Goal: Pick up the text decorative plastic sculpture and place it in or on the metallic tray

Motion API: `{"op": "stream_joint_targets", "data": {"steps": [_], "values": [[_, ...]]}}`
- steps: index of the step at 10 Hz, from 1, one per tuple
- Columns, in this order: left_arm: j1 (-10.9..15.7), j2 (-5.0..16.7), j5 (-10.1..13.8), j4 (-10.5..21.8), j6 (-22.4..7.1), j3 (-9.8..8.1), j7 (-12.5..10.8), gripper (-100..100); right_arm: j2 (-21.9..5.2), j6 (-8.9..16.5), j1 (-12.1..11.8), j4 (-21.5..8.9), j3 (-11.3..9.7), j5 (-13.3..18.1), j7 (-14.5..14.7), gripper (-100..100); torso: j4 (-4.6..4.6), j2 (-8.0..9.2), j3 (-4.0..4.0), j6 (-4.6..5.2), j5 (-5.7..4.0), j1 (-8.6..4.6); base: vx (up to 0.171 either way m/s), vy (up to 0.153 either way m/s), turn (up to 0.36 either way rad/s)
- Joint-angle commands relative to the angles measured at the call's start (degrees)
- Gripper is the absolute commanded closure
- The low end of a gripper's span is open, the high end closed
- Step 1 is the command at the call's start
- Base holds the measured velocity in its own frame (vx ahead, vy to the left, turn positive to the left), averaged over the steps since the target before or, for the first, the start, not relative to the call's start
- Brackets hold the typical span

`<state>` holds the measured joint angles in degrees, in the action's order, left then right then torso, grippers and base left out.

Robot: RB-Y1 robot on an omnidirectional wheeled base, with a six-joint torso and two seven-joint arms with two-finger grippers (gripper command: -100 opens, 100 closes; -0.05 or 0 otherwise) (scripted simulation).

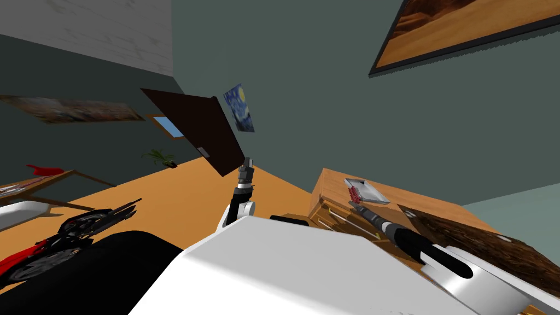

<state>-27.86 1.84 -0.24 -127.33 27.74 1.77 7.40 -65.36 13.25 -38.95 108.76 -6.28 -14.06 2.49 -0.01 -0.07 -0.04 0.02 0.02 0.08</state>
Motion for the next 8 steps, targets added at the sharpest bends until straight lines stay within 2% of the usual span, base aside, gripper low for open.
{"op": "stream_joint_targets", "data": {"steps": [1, 4, 5, 8], "values": [[0.0, 0.0, 0.0, 0.0, 0.0, 0.0, 0.0, 0, -1.95, 0.66, 0.6, -2.24, -0.73, 0.09, 0.27, -100, 0.0, 0.0, 0.0, 0.0, 0.0, 0.0, 0.016, 0.02, 0.094], [0.0, 0.0, 0.0, 0.0, 0.0, 0.0, 0.0, 0, -6.32, 2.88, 1.08, -6.0, -1.6, 0.58, 0.93, -100, 0.0, -0.01, -0.01, -0.02, 0.0, 0.02, 0.019, 0.029, 0.162], [0.0, 0.0, 0.0, 0.0, 0.0, 0.0, 0.0, 0, -6.32, 2.88, 1.08, -6.0, -1.6, 0.58, 0.93, -100, 0.0, 0.0, 0.0, -0.01, 0.02, 0.04, 0.015, 0.018, 0.044], [0.0, 0.0, 0.0, 0.0, 0.0, 0.0, 0.0, 0, -10.03, 4.81, 1.51, -9.15, -2.38, 0.92, 1.53, -100, 0.01, 0.03, 0.02, -0.01, 0.0, 0.01, 0.014, 0.021, 0.115]]}}
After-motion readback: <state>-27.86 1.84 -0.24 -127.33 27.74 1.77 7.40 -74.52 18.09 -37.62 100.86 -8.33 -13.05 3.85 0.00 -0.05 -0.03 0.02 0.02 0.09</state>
